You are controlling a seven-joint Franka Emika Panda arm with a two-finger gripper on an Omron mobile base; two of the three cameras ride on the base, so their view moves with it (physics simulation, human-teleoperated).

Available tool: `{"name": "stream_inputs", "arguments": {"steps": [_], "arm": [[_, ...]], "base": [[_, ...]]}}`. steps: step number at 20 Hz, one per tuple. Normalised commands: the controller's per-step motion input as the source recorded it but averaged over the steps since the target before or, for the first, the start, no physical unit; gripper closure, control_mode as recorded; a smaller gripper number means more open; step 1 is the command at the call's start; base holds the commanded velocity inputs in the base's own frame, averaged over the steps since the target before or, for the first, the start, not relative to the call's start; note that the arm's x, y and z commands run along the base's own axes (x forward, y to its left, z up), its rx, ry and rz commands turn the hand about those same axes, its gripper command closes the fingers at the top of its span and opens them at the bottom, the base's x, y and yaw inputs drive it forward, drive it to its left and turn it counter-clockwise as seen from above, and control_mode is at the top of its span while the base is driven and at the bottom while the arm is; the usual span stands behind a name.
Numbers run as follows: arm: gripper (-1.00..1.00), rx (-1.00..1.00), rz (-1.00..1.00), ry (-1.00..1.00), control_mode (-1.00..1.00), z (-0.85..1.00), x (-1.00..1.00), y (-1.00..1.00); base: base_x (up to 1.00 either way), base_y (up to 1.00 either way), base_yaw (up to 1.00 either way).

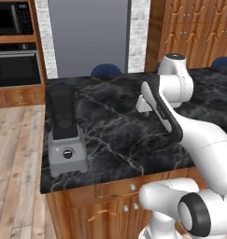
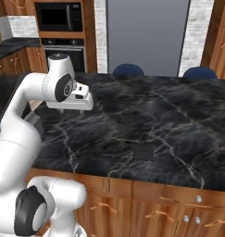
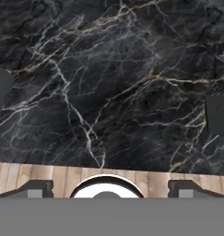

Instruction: Close the lid blender by securely placing the lid on top.

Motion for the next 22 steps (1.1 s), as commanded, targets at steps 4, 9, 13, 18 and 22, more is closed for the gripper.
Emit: {"name": "stream_inputs", "arguments": {"steps": [4,9,13,18,22], "arm": [[-1.0,0.0,0.0,0.0,1.0,0.0,0.0,0.0],[-1.0,0.0,0.0,0.0,1.0,0.0,0.0,0.0],[-1.0,0.0,0.0,0.0,1.0,0.0,0.0,0.0],[-1.0,0.15,-0.05,0.03,-1.0,-0.65,-0.02,-0.69],[-1.0,0.27,-0.25,0.24,-1.0,-0.8,-0.02,-0.99]], "base": [[0.33,-0.25,0.0],[0.16,-0.22,0.0],[0.05,-0.23,0.02],[0.0,0.0,0.0],[0.0,0.0,0.0]]}}
